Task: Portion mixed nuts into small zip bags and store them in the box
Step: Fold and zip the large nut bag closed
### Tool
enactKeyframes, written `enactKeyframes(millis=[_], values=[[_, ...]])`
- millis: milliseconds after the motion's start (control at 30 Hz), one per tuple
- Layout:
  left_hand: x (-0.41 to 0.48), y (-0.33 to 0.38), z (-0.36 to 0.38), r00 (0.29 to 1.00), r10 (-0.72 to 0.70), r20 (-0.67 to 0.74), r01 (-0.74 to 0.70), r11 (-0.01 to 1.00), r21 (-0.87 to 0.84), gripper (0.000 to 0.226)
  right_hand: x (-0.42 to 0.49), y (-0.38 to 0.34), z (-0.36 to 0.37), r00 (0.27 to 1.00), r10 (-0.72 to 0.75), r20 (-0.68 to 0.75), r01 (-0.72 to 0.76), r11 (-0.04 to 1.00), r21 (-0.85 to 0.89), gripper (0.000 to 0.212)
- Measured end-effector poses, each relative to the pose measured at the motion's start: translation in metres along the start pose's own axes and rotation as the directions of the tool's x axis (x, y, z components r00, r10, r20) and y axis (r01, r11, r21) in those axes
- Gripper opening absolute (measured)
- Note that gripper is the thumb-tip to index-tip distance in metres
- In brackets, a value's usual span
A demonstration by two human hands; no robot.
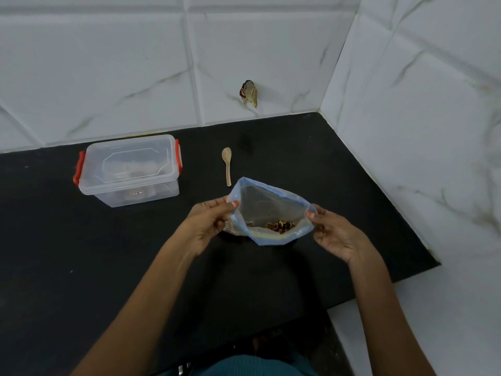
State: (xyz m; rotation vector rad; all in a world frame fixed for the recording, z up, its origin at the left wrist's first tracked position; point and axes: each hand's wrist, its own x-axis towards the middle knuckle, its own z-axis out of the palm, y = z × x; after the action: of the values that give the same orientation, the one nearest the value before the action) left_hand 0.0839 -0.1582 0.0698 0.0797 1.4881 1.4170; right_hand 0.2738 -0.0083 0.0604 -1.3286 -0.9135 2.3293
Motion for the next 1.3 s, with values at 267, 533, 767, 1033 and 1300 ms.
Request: enactKeyframes(millis=[267, 533, 767, 1033, 1300], values=[[0.0, -0.002, 0.004, 0.95, 0.309, -0.032, -0.274, 0.883, 0.38, 0.023, 0.0, 0.001, 0.01, 0.917, -0.327, -0.228, 0.177, 0.846, -0.504, 0.016], [0.002, -0.009, 0.002, 0.705, 0.708, -0.037, -0.431, 0.469, 0.771, 0.023, 0.003, 0.01, 0.022, 0.697, -0.693, -0.183, 0.287, 0.504, -0.815, 0.013], [0.001, -0.002, 0.009, 0.807, 0.59, -0.028, -0.352, 0.519, 0.779, 0.018, -0.003, 0.004, 0.022, 0.789, -0.595, -0.152, 0.253, 0.54, -0.803, 0.008], [0.002, 0.002, 0.009, 0.768, 0.64, -0.019, -0.275, 0.356, 0.893, 0.016, -0.011, -0.002, 0.024, 0.716, -0.696, -0.054, 0.071, 0.149, -0.986, 0.007], [0.001, 0.009, 0.006, 0.815, 0.578, -0.05, -0.244, 0.419, 0.875, 0.025, -0.021, -0.024, 0.024, 0.934, -0.339, -0.116, 0.137, 0.636, -0.76, 0.012]])
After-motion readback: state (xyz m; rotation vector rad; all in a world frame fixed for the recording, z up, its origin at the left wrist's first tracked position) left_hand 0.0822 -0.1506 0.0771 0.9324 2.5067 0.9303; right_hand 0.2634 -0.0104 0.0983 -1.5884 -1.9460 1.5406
